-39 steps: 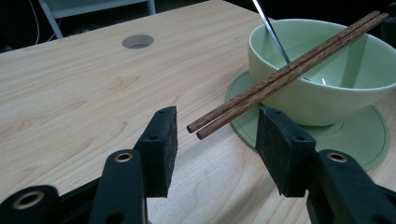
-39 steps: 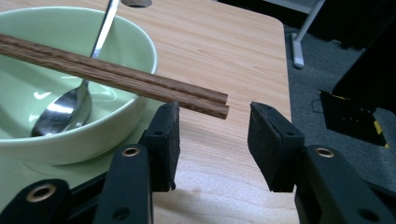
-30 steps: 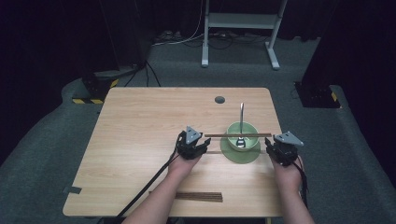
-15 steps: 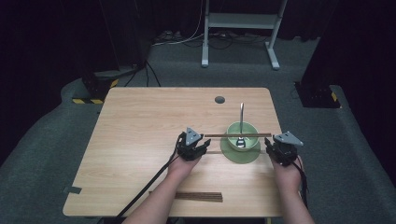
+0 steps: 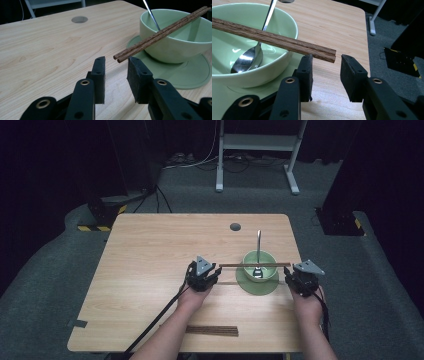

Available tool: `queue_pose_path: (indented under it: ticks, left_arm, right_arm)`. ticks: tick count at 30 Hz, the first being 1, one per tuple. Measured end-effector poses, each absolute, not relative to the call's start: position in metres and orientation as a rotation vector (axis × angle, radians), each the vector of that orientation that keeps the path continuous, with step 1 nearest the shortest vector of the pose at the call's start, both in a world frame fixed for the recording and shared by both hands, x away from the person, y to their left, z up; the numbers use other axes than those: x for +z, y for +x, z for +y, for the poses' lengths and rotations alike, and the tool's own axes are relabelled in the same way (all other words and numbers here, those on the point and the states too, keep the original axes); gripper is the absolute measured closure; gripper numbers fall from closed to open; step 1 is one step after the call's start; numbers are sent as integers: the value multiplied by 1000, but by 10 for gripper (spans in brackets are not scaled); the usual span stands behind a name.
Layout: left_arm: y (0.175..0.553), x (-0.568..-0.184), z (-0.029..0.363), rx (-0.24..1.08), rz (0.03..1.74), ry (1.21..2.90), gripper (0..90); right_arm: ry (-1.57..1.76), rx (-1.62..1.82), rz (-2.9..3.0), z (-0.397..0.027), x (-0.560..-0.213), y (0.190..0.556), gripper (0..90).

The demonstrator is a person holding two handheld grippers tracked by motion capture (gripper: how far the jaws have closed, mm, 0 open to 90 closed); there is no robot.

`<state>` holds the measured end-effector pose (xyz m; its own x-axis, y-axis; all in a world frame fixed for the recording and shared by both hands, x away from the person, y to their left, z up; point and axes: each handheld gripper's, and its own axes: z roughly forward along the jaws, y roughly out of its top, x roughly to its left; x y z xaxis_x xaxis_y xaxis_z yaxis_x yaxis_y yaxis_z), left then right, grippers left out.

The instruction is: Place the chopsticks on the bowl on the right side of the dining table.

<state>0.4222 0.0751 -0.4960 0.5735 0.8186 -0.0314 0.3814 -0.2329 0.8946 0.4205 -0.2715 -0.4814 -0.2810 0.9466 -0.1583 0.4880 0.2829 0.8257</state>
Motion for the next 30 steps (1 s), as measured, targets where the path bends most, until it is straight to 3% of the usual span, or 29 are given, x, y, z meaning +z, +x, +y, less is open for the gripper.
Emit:
queue_pose_path:
  ticks: [21,30]
  left_arm:
    - [424,-498,75,569,988,1833,678]
    - [420,-495,77,564,982,1832,624]
  right_arm:
    - [1285,869,1891,-272,-483,421,617]
    - [1280,882,1891,-271,-481,416,604]
